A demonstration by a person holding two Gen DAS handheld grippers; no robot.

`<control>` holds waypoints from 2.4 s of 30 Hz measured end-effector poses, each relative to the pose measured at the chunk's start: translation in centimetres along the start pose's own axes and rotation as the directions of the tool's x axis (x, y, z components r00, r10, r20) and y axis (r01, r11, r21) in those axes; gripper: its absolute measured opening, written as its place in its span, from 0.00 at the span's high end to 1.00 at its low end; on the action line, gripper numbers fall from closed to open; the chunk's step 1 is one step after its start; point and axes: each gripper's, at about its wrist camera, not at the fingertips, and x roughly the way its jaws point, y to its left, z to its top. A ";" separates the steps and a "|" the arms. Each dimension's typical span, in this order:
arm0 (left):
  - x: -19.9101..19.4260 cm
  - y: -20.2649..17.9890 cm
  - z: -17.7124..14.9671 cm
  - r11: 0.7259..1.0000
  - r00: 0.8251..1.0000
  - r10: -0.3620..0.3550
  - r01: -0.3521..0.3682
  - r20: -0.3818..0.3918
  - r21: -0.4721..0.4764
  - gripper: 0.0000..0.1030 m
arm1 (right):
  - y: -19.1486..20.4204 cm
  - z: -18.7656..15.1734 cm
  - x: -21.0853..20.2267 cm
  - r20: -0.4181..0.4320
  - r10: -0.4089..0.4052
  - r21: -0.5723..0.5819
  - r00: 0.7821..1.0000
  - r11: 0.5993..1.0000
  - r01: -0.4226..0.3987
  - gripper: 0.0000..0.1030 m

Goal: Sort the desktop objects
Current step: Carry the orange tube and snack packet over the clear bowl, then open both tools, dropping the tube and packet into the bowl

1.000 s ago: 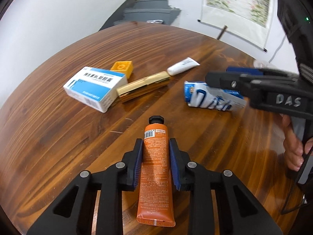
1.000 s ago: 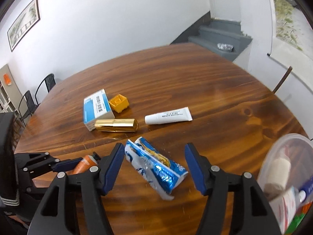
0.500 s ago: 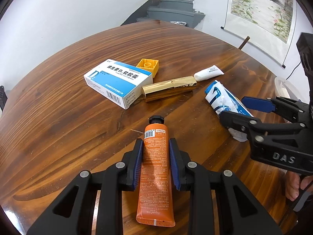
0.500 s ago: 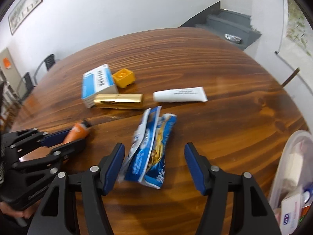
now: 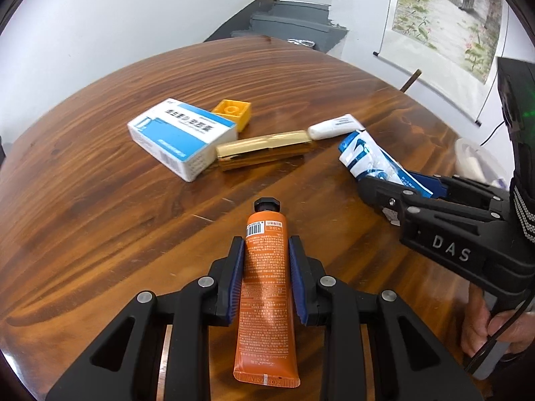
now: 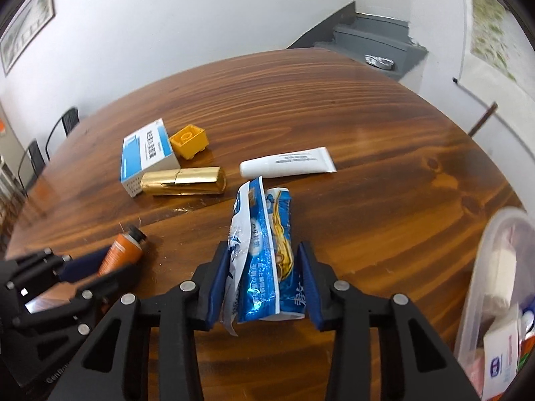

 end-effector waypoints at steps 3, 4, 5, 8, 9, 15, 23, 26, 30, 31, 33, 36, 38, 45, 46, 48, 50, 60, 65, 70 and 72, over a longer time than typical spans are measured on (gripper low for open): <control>-0.6 -0.5 0.1 1.000 1.000 -0.009 0.009 0.017 -0.005 0.73 | -0.8 -0.1 -1.7 0.055 0.029 0.047 0.998 0.998 -0.031 0.57; -0.8 -0.7 0.2 1.000 1.000 -0.013 0.013 0.022 -0.007 0.73 | -1.2 -0.2 -2.4 0.077 0.037 0.064 0.996 0.997 -0.042 0.57; -1.0 -0.8 0.2 1.000 0.999 -0.019 0.019 0.026 -0.012 0.73 | -1.4 -0.3 -2.9 0.090 0.044 0.076 0.995 0.996 -0.051 0.57; -1.2 -1.7 0.3 1.000 0.999 -0.028 0.029 0.027 -0.004 0.73 | -1.9 -0.7 -4.0 0.121 0.055 0.104 0.991 0.992 -0.068 0.57; -1.2 -2.0 0.3 1.000 0.999 -0.031 0.030 0.026 0.002 0.73 | -1.9 -0.9 -4.3 0.124 0.058 0.107 0.991 0.992 -0.071 0.57; -1.2 -3.9 0.1 0.999 0.998 -0.053 0.053 0.021 0.013 0.73 | -1.8 -2.1 -6.1 0.169 0.046 0.087 0.985 0.994 -0.061 0.57; -1.9 -6.5 0.1 0.997 0.997 -0.063 0.062 0.040 0.039 0.72 | -3.5 -3.3 -8.4 0.209 0.060 0.134 0.976 0.987 -0.090 0.57; -2.4 -7.8 0.4 0.995 0.995 -0.086 0.084 0.050 0.052 0.72 | -4.9 -3.9 -9.9 0.234 0.045 0.158 0.971 0.984 -0.084 0.57; -3.0 -9.4 1.0 0.993 0.992 -0.108 0.104 0.069 0.058 0.73 | -7.7 -4.5 -12.0 0.267 0.000 0.204 0.964 0.977 -0.057 0.57; -3.1 -9.8 1.2 0.992 0.991 -0.114 0.110 0.072 0.060 0.73 | -8.4 -4.6 -12.5 0.273 -0.011 0.216 0.962 0.975 -0.049 0.57; -3.1 -10.8 1.6 0.990 0.989 -0.127 0.122 0.076 0.064 0.73 | -10.1 -5.1 -13.3 0.282 -0.038 0.247 0.959 0.968 -0.034 0.57; -3.1 -12.6 2.0 0.987 0.986 -0.145 0.139 0.079 0.081 0.73 | -12.6 -5.7 -14.1 0.283 -0.083 0.290 0.956 0.957 -0.003 0.57; -3.0 -13.8 2.3 0.985 0.984 -0.157 0.150 0.078 0.091 0.73 | -14.2 -6.2 -14.5 0.280 -0.110 0.314 0.954 0.949 0.017 0.57; -3.4 -18.1 3.4 0.972 0.977 -0.192 0.178 0.089 0.150 0.73 | -19.1 -7.9 -16.2 0.281 -0.191 0.391 0.941 0.918 0.070 0.57; -3.4 -18.7 3.6 0.970 0.976 -0.197 0.182 0.090 0.159 0.73 | -19.7 -8.2 -16.3 0.277 -0.207 0.399 0.938 0.913 0.084 0.57; -3.3 -19.8 4.0 0.965 0.973 -0.211 0.192 0.093 0.177 0.73 | -20.4 -8.6 -16.5 0.270 -0.227 0.408 0.936 0.907 0.102 0.57; -3.2 -21.0 4.4 0.959 0.970 -0.225 0.204 0.091 0.196 0.72 | -21.2 -9.0 -16.4 0.259 -0.232 0.416 0.938 0.903 0.108 0.57; -1.0 -25.6 6.1 0.937 0.961 -0.272 0.251 0.056 0.244 0.72 | -22.8 -9.7 -16.7 0.254 -0.246 0.420 0.935 0.899 0.123 0.56; 0.2 -27.3 6.2 0.921 0.956 -0.294 0.282 0.004 0.269 0.69 | -23.3 -9.8 -16.9 0.267 -0.251 0.430 0.930 0.895 0.118 0.48; 0.1 -27.3 6.1 0.922 0.952 -0.305 0.289 0.021 0.257 0.41 | -23.1 -9.7 -17.5 0.290 -0.272 0.415 0.918 0.900 0.135 0.45; -0.1 -27.1 6.2 0.924 0.953 -0.302 0.285 0.029 0.253 0.41 | -23.1 -9.7 -17.4 0.289 -0.268 0.414 0.919 0.900 0.133 0.45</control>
